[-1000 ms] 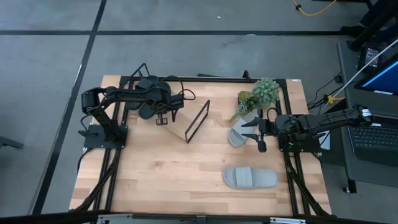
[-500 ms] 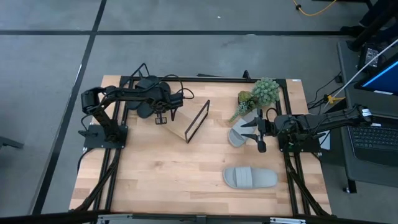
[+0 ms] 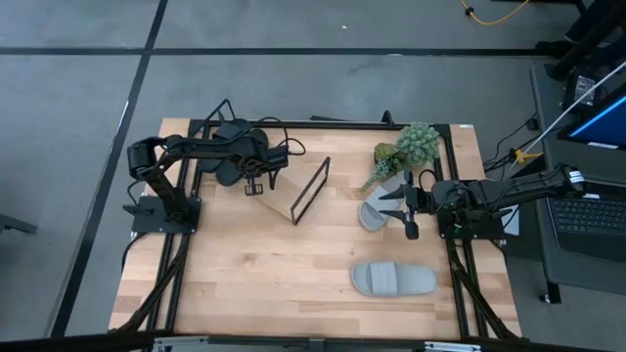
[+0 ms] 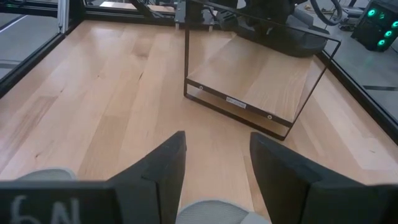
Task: Pick and place slides into the shelf
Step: Put the black slipper on the shelf
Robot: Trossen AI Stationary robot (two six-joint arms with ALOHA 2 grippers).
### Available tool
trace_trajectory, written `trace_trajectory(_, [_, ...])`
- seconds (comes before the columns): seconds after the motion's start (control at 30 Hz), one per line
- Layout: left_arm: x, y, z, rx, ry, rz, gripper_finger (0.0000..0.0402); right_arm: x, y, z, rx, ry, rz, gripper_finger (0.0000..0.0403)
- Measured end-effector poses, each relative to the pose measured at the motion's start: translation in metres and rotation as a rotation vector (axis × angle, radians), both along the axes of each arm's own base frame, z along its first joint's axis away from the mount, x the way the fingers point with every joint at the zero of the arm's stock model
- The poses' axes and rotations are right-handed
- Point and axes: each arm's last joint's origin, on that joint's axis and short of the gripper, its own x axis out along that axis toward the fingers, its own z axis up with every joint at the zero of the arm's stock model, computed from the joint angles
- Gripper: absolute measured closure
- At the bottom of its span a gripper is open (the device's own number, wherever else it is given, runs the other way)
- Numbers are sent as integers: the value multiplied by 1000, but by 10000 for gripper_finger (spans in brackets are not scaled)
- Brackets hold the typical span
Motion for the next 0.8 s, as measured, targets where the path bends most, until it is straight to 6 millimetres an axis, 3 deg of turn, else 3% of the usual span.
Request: trace_trajectory(0.8, [-1,-1,1,-20,-14,21,401,0,0,0,5,-1,-2,223])
